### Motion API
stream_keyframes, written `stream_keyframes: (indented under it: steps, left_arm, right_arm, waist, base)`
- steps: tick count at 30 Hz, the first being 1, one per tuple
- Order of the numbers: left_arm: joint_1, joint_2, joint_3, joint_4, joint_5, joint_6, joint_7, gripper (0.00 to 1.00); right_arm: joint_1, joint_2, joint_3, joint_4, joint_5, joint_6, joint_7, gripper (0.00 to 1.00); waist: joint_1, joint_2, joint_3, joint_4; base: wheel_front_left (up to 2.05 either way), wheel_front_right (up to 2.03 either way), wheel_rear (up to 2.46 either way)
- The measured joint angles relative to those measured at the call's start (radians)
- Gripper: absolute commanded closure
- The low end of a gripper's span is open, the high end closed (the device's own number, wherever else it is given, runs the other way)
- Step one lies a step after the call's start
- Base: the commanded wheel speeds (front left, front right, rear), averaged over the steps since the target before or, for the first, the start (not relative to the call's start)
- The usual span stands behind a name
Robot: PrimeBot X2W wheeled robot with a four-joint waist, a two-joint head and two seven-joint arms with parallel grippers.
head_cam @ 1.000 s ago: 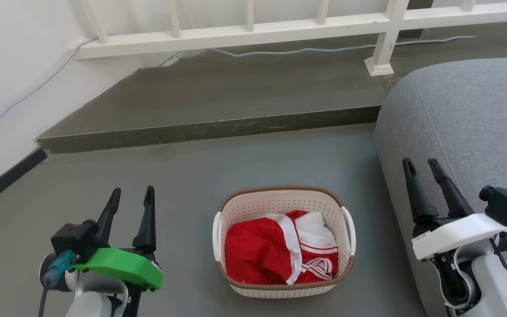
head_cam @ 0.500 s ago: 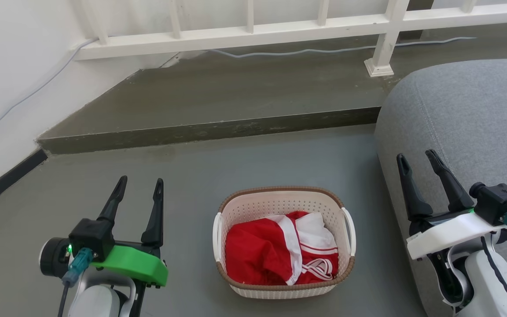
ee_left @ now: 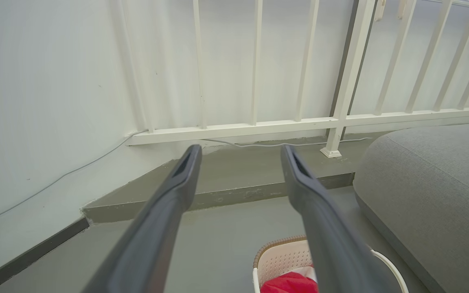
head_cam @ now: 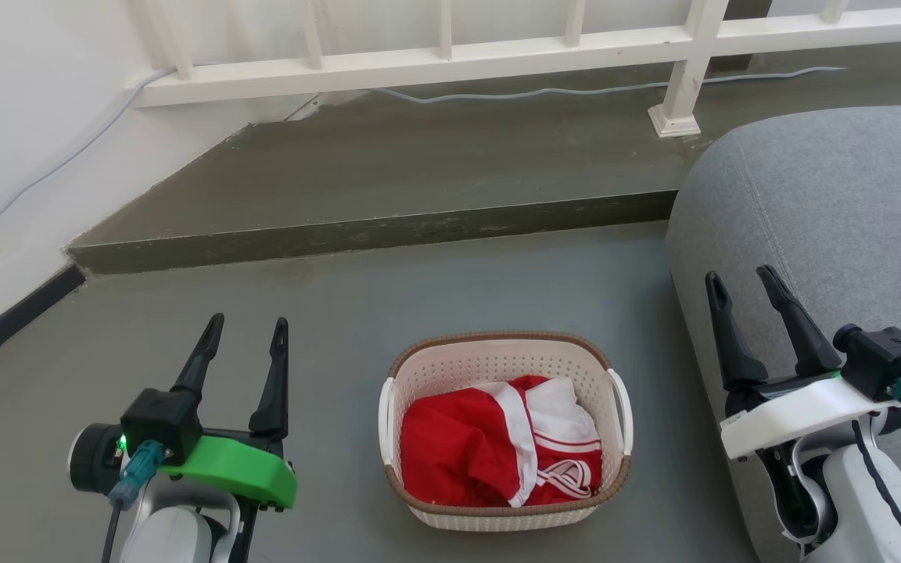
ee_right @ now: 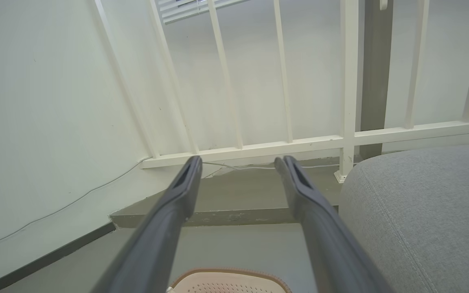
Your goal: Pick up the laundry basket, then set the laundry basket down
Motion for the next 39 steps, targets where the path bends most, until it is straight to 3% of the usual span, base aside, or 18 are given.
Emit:
stream_keyframes:
  steps: [20, 39]
  left_arm:
    - [0.0, -0.002, 0.024, 0.0, -0.001, -0.001, 0.0, 0.0]
    - [-0.067, -0.005, 0.013, -0.022, -0.016, -0.01, 0.0, 0.0]
  right_arm:
    - [0.0, 0.012, -0.025, 0.004, -0.012, 0.001, 0.0, 0.0]
    - [-0.045, 0.028, -0.057, -0.001, -0.012, 0.003, 0.0, 0.0]
  waist:
    - [-0.0001, 0.0, 0.015, -0.003]
    - [-0.0001, 0.0, 0.157, -0.017]
  base:
    - [0.0, 0.0, 0.0]
    - [0.0, 0.0, 0.0]
